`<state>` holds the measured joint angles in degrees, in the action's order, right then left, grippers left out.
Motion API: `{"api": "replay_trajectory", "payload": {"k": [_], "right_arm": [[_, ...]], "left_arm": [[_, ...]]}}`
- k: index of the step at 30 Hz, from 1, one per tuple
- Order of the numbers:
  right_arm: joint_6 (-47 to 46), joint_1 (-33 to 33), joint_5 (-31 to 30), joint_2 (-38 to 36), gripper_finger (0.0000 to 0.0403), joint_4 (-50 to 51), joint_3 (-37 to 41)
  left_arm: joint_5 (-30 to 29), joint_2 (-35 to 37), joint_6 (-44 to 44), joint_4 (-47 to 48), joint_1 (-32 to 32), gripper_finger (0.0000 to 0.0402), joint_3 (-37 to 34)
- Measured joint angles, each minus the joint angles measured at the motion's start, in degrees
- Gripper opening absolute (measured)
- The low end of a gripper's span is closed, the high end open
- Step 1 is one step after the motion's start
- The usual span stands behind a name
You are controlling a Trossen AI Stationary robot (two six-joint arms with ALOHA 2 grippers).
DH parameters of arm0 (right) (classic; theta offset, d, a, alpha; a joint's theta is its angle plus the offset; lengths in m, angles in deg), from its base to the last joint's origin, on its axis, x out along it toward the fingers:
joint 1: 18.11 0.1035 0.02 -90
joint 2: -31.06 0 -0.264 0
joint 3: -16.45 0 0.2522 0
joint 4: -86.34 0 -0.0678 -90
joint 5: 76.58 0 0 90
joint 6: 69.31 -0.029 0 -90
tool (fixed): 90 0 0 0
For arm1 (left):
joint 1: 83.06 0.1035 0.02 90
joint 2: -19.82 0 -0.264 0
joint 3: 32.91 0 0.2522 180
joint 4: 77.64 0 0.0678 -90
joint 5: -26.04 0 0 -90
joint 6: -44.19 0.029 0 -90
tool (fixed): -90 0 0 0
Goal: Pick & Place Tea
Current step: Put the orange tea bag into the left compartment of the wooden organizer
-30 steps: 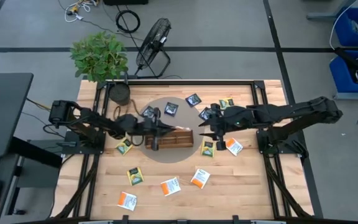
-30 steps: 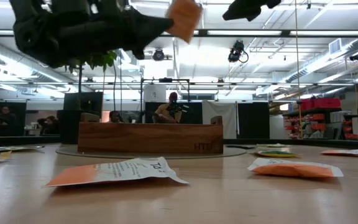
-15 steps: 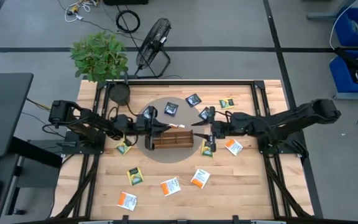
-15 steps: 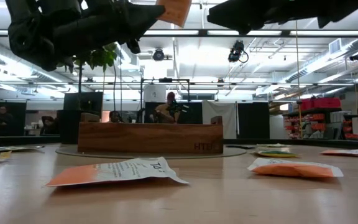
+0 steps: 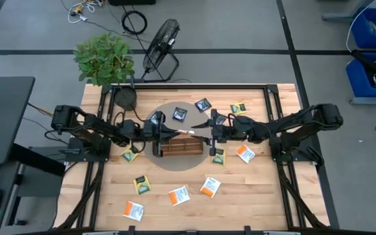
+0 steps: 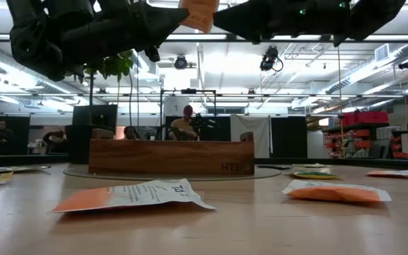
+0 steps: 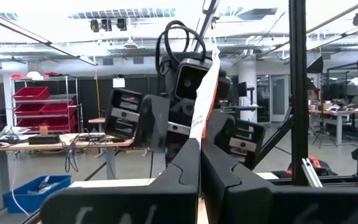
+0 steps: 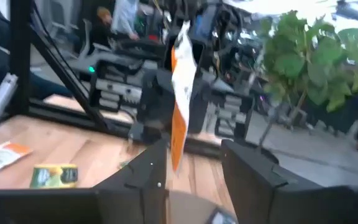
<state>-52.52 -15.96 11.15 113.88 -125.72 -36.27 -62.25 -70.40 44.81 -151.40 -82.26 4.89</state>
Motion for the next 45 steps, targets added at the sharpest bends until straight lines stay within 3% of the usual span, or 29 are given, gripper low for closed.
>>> {"api": "replay_trajectory", "payload": {"k": [7,16,22,36,45], "right_arm": [[-0.70,-0.73,2.46,0.00,0.0117,-1.37,0.00],[-0.95,-2.00,3.86,0.00,0.0007,-2.83,0.00],[-1.53,-2.24,2.49,-0.15,0.0003,-1.41,0.00],[-5.14,-2.22,-1.21,-3.67,0.0001,15.14,-0.09],[-6.58,-2.20,-3.05,-3.98,0.0000,20.11,-0.07]], "left_arm": [[0.02,0.00,0.08,-0.07,0.19,0.0002,0.00],[0.00,0.00,0.02,0.40,0.96,0.0002,0.00],[-0.02,0.00,0.02,1.43,0.96,0.0014,0.04],[0.00,-0.04,0.04,7.87,1.51,0.0109,0.02],[-0.68,-0.04,-0.31,8.91,1.66,0.0121,0.06]]}}
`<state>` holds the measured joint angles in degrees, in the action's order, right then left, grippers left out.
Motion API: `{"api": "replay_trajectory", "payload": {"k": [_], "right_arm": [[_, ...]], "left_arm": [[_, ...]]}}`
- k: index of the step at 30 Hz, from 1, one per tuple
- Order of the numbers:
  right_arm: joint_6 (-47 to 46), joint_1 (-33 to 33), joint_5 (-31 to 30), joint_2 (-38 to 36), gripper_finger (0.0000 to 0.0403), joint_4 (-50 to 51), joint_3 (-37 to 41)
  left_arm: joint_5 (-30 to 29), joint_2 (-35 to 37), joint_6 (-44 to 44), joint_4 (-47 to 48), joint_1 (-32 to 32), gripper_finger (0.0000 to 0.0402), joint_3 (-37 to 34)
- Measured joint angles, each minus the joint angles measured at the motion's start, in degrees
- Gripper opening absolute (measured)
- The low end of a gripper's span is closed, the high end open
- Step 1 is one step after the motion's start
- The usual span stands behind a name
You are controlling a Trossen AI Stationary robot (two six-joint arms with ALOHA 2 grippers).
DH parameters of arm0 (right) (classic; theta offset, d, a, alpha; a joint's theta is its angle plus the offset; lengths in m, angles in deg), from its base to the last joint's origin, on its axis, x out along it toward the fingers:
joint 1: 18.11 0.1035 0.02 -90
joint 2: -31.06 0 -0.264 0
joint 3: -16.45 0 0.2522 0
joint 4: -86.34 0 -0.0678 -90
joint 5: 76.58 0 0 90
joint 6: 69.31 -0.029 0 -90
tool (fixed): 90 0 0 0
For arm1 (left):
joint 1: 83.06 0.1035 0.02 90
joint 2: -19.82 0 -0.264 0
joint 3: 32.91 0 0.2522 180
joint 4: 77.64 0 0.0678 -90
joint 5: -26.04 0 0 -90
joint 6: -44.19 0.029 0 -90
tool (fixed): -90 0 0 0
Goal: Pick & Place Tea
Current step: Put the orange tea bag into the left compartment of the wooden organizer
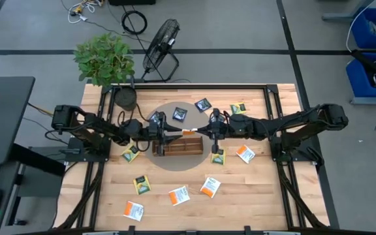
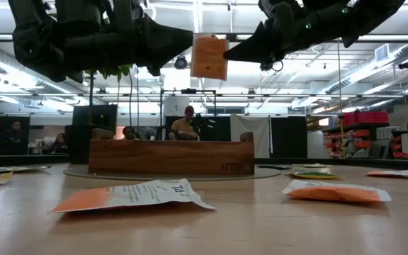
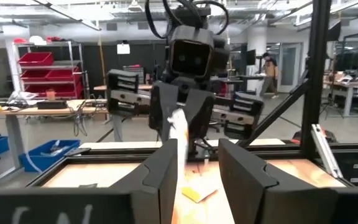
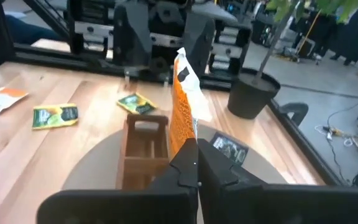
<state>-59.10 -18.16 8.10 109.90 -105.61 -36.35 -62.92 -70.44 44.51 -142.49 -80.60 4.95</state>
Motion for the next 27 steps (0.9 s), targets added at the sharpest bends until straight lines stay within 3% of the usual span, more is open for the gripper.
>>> {"api": "replay_trajectory", "payload": {"k": [9,15,27], "right_arm": [[-0.78,0.00,0.00,0.01,0.0000,0.82,0.01],[-2.07,0.01,-1.66,0.03,0.0000,6.39,0.03],[-2.05,0.26,-1.75,0.05,0.0000,5.91,0.05]], "left_arm": [[-0.40,0.00,0.18,13.13,0.26,0.0115,6.68],[-0.40,0.00,-0.31,13.90,0.30,0.0114,7.04],[-0.38,0.00,-3.78,17.30,1.95,0.0111,7.02]]}}
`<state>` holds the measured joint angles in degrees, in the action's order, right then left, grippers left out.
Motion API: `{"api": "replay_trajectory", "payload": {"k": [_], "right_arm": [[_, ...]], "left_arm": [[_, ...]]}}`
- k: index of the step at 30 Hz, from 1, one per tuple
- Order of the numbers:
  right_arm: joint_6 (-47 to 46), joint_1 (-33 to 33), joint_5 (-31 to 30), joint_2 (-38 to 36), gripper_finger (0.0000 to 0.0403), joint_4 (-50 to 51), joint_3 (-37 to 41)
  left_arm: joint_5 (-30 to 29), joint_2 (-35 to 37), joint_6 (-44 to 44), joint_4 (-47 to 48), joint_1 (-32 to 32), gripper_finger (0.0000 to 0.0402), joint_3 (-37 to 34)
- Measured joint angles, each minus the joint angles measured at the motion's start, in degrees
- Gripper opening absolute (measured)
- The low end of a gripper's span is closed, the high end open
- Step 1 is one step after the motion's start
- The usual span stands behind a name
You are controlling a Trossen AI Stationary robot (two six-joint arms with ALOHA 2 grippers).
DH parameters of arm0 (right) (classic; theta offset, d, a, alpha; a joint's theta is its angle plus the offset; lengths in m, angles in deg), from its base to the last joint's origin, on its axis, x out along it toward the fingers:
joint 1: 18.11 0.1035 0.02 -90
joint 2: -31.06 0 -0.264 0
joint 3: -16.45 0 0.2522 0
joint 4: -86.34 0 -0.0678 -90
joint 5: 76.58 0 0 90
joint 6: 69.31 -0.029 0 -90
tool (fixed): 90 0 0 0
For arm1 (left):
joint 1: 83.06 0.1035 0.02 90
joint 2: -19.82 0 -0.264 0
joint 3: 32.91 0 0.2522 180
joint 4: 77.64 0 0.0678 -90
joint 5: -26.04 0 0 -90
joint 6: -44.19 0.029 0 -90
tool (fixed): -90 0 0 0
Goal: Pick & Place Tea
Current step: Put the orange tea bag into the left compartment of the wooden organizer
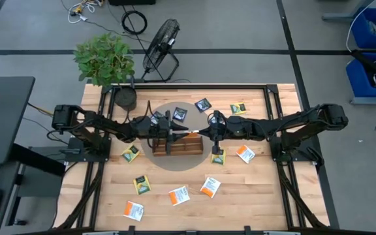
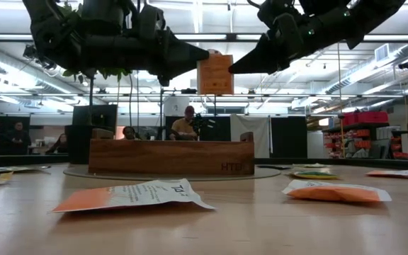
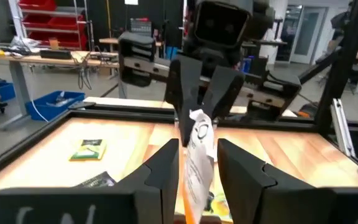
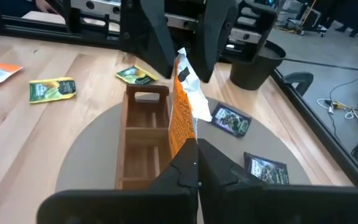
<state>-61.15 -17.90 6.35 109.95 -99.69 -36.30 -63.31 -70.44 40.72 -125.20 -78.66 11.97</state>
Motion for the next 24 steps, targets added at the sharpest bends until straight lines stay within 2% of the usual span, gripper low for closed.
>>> {"api": "replay_trajectory", "payload": {"k": [3,8,14,18,24], "right_arm": [[-0.40,0.00,0.00,0.00,0.0000,0.46,-0.01],[-0.23,-0.01,0.00,0.00,0.0000,-0.50,0.00],[0.72,-0.02,0.09,0.00,0.0012,-0.59,0.00],[1.24,0.66,0.28,0.00,0.0059,-0.55,0.00],[0.39,0.58,0.57,-0.89,0.0157,1.71,0.01]], "left_arm": [[0.01,0.00,0.06,-0.39,0.00,0.0090,0.00],[1.86,0.00,-0.01,0.26,-0.02,0.0015,0.00],[2.00,0.00,-0.68,0.61,-0.02,0.0003,0.00],[1.98,0.00,-0.88,1.00,0.00,0.0003,-0.76],[2.09,0.07,-5.27,-1.11,-0.19,0.0002,-4.97]]}}
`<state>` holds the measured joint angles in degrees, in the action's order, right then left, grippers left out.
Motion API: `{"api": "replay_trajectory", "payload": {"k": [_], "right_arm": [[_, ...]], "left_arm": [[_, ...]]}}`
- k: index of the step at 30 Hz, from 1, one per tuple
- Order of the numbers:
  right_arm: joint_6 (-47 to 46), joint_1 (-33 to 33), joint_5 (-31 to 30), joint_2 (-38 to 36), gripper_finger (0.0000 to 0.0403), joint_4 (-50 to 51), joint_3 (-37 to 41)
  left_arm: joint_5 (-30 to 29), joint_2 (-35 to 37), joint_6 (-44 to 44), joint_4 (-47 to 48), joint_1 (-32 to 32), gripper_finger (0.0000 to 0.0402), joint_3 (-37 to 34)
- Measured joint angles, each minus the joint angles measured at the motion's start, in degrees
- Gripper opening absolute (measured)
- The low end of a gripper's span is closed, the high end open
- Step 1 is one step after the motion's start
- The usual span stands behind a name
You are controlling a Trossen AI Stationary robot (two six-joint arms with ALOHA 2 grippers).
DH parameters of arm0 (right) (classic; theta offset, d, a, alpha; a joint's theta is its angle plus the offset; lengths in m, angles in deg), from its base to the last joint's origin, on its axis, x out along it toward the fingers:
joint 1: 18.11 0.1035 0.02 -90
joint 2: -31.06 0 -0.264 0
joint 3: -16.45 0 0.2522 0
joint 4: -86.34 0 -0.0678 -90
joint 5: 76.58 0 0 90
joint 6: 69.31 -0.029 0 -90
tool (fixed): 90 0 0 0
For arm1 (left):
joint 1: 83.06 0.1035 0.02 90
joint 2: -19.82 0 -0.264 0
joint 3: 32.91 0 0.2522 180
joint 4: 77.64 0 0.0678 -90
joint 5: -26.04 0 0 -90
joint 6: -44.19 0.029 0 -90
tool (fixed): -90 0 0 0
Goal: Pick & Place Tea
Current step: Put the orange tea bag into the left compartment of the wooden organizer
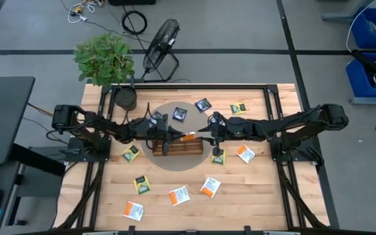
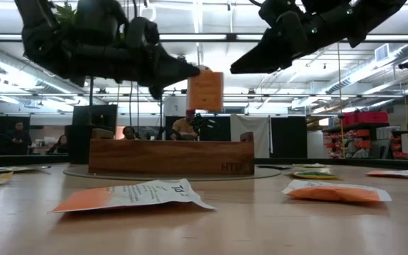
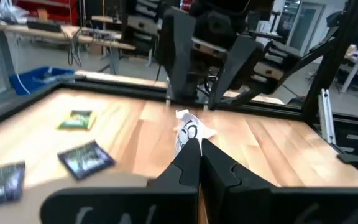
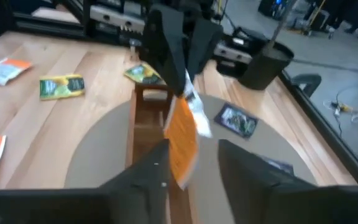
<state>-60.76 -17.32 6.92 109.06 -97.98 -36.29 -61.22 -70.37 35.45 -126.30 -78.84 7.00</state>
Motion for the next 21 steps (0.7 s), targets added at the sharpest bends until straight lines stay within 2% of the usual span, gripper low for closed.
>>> {"api": "replay_trajectory", "payload": {"k": [3,7,15,21], "right_arm": [[-0.93,-0.02,-0.10,-1.17,0.0195,0.46,0.00],[-1.30,-0.01,-0.13,-3.48,0.0218,1.58,0.01],[-1.12,-0.08,-0.57,-4.96,0.0219,2.94,-0.01],[-1.92,-0.10,-0.57,-4.96,0.0209,4.21,-0.01]], "left_arm": [[0.30,2.05,-1.92,-0.75,-0.35,0.0002,-2.83],[0.48,7.38,-2.90,-0.80,-1.22,0.0001,-7.74],[-0.25,18.40,-3.67,3.07,-2.16,0.0001,-16.10],[-0.81,21.75,-3.41,6.27,-2.17,0.0001,-19.17]]}}
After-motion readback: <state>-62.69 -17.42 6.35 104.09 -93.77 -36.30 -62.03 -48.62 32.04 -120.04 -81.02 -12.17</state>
